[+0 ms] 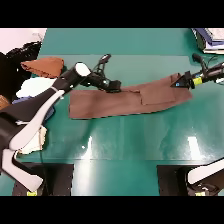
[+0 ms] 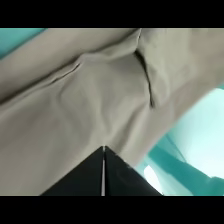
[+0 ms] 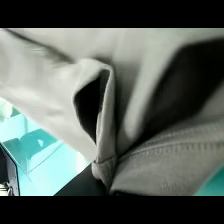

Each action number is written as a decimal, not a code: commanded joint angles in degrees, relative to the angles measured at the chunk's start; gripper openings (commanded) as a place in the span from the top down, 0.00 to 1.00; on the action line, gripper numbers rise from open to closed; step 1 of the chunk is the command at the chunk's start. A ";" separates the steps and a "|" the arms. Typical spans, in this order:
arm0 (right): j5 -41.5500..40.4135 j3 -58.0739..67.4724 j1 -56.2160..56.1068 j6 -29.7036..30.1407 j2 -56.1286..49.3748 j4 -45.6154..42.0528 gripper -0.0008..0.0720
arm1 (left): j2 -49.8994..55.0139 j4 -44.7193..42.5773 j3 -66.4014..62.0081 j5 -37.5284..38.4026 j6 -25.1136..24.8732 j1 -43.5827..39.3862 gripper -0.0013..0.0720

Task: Fold the shirts.

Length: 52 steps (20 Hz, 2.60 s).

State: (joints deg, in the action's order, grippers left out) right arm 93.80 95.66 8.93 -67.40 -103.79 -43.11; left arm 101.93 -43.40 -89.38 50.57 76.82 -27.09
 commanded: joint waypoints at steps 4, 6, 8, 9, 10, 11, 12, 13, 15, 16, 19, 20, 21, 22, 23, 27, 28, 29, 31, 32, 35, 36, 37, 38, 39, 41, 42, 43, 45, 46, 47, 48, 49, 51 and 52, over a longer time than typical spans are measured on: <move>-3.76 2.71 -7.43 -7.76 13.16 5.57 0.97 | 13.07 -0.35 -13.42 1.03 2.78 -4.81 0.95; -3.63 7.89 -10.34 -9.51 13.55 5.97 0.97 | 13.66 -0.37 -13.68 0.98 2.97 -4.94 0.95; -3.67 12.24 -13.49 -10.95 13.51 5.92 0.97 | 13.66 -0.83 -13.70 1.11 2.95 -4.94 0.95; -3.74 13.90 -15.06 -11.32 13.51 5.92 0.97 | 13.66 -1.38 -13.70 1.09 2.99 -4.94 0.95; -3.76 15.08 -16.48 -11.91 13.51 5.81 0.97 | 13.66 -1.92 -13.70 1.09 3.37 -4.94 0.95; -3.74 16.02 -17.88 -12.28 13.51 5.51 0.97 | 13.66 -2.19 -13.70 1.14 3.76 -4.94 0.95; -3.87 16.50 -18.97 -12.28 13.51 5.51 0.97 | 13.62 -2.25 -13.70 1.49 3.78 -4.92 0.95; -3.91 16.76 -20.06 -12.26 13.51 5.51 0.97 | 13.46 -2.32 -13.70 2.32 3.76 -4.68 0.95; -4.72 16.74 -21.57 -12.07 13.44 5.49 0.97 | 12.76 -2.73 -14.12 5.27 3.72 -3.54 0.95; -5.44 16.72 -22.12 -12.04 13.40 5.40 0.97 | 11.67 -3.41 -14.10 6.23 3.65 -2.62 0.95; -6.99 16.72 -23.56 -11.58 13.38 4.72 0.97 | 6.82 -9.90 -13.92 10.78 3.76 0.61 0.95; -7.06 16.72 -24.24 -11.54 13.38 3.56 0.97 | 5.05 -12.92 -13.92 13.92 3.76 2.03 0.95; -7.10 16.74 -25.05 -11.41 13.22 2.97 0.97 | 3.37 -15.76 -13.92 17.07 3.74 3.43 0.95; -7.08 16.74 -26.08 -10.54 12.85 2.95 0.97 | 1.53 -18.91 -13.92 19.93 3.74 5.11 0.95; -7.17 16.74 -27.30 -10.47 12.31 2.93 0.97 | -0.37 -21.53 -13.92 21.73 3.76 6.78 0.95; -11.10 16.74 -36.74 -7.98 7.72 3.02 0.97 | -10.23 -25.49 -13.94 23.45 3.78 15.58 0.95; -14.19 16.74 -40.39 -6.86 5.99 3.04 0.97 | -13.00 -25.49 -13.94 23.41 3.76 18.03 0.95; -17.40 16.74 -43.95 -5.66 4.09 3.04 0.97 | -15.41 -25.49 -13.94 23.41 3.76 20.17 0.95; -24.13 17.20 -51.41 -2.80 -0.48 3.10 0.86 | -20.00 -25.49 -13.94 23.54 3.76 24.15 0.95; -26.18 18.47 -54.93 -0.59 -3.10 3.02 0.58 | -21.97 -25.49 -13.94 23.58 3.76 25.92 0.95; -26.51 23.91 -59.91 0.48 -7.39 2.19 0.36 | -26.34 -25.46 -13.94 24.46 3.74 29.92 0.95; -26.05 23.76 -59.63 0.46 -6.45 0.83 0.36 | -27.34 -25.49 -13.99 25.49 3.72 30.88 0.95; -25.42 22.16 -58.60 0.42 -4.46 -2.32 0.37 | -28.00 -25.46 -13.97 27.08 3.30 31.74 0.95; -24.04 19.28 -56.83 0.24 -1.62 -6.49 0.37 | -28.39 -25.44 -13.97 29.03 2.60 32.24 0.95; -22.12 15.93 -54.45 -0.50 1.36 -10.34 0.37 | -28.55 -25.70 -13.92 30.93 2.21 32.26 0.95; -18.01 8.31 -48.57 -1.70 6.67 -13.09 0.37 | -28.61 -25.11 -13.84 32.85 2.25 32.20 0.95; -16.94 3.85 -45.27 -2.23 9.18 -13.00 0.37 | -28.61 -24.87 -13.51 33.07 2.27 32.06 0.95; -16.96 -1.20 -41.57 -2.84 11.76 -12.96 0.37 | -28.61 -23.76 -12.76 33.24 2.32 32.06 0.95; -18.29 -9.81 -34.73 -3.21 15.61 -12.70 0.37 | -28.61 -20.37 -8.74 34.58 3.61 32.06 0.95; -18.78 -12.98 -31.78 -3.21 16.81 -11.82 0.36 | -28.61 -18.56 -5.81 35.56 4.35 32.06 0.86; -18.53 -15.37 -28.87 -3.19 17.53 -10.38 0.30 | -28.61 -16.68 -2.34 36.48 4.37 32.06 0.40; -18.58 -17.18 -26.80 -3.19 17.99 -8.55 0.17 | -28.63 -14.80 1.70 36.68 4.35 32.06 0.22; -18.67 -18.56 -24.79 -3.19 18.16 -6.80 0.16 | -28.68 -13.40 5.79 36.13 3.74 31.69 0.29; -18.86 -19.71 -22.38 -3.19 18.14 -5.40 0.16 | -28.68 -13.42 14.53 32.70 1.64 28.76 0.31; -18.88 -19.69 -21.88 -3.19 18.16 -5.38 0.16 | -28.68 -13.44 18.38 30.12 1.07 26.71 0.31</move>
State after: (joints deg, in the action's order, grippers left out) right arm 75.00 79.07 -17.02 -70.41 -86.67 -50.78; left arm 73.32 -59.20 -81.14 84.38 79.66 2.70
